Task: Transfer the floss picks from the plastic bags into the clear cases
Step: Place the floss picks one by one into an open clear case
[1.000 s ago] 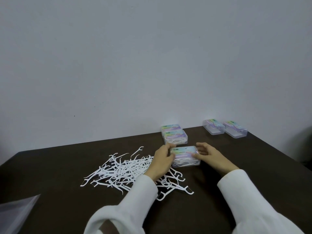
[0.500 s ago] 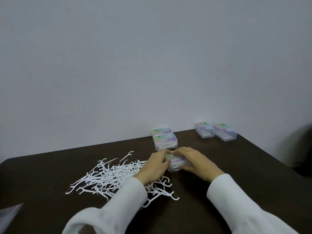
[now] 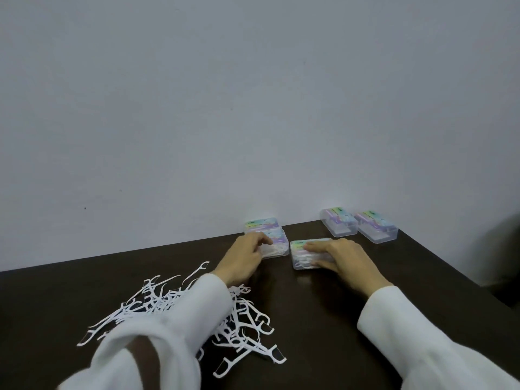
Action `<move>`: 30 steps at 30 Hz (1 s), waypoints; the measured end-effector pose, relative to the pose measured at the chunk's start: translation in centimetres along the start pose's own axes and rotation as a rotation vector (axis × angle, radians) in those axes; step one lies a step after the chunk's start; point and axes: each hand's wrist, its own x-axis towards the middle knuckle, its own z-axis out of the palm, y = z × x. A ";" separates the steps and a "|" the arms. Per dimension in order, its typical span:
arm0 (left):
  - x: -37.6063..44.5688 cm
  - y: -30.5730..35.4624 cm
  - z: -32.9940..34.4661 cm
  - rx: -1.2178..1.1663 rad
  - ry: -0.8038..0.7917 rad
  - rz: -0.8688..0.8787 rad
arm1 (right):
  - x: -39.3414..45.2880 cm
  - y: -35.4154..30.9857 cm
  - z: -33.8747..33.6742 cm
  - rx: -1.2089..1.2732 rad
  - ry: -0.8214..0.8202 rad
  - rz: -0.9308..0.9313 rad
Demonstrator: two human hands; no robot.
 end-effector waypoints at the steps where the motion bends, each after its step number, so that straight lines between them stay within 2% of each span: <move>1: 0.5 -0.1 -0.1 0.018 0.021 0.005 | 0.5 0.2 0.2 -0.005 0.011 0.014; 4: 1.9 -0.7 -0.3 0.060 0.019 -0.025 | 2.2 0.7 1.3 0.008 0.036 0.041; 11: 3.9 -2.0 0.4 0.196 -0.101 -0.006 | 6.4 1.3 3.0 -0.004 0.096 0.046; 19: 4.1 -2.8 0.8 0.215 -0.073 0.053 | 9.3 1.2 4.4 0.027 0.084 0.045; 30: 4.2 -2.6 0.7 0.195 -0.063 0.029 | 9.5 1.2 4.3 -0.011 0.072 0.050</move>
